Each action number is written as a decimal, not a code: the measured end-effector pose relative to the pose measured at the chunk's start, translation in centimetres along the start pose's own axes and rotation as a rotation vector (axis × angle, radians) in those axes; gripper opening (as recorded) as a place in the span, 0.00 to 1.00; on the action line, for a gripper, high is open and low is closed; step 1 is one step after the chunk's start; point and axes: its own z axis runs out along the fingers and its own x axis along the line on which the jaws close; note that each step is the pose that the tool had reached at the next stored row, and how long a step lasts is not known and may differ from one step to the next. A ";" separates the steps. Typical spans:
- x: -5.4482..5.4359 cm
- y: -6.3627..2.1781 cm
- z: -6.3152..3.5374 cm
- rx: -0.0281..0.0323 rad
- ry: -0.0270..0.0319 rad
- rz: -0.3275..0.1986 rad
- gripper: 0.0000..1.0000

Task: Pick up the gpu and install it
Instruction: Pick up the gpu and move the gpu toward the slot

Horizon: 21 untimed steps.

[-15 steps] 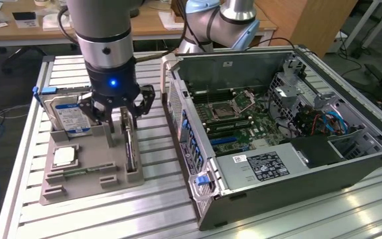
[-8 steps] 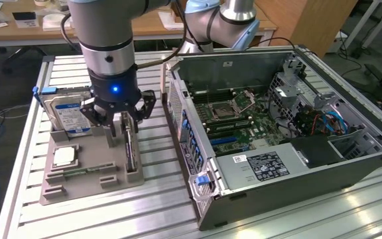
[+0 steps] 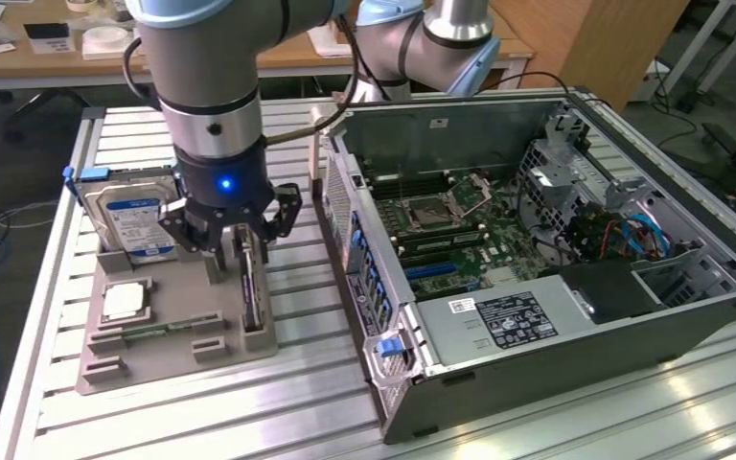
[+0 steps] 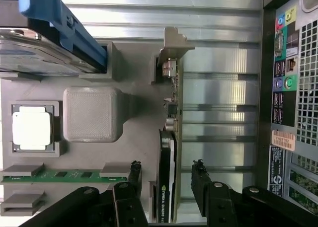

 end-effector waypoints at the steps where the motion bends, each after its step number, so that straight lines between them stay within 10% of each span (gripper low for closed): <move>1: 0.0 -0.03 0.26 0.0000 0.0001 0.000 0.53; 21: -0.1 -0.15 3.90 -0.0001 -0.0002 0.001 0.53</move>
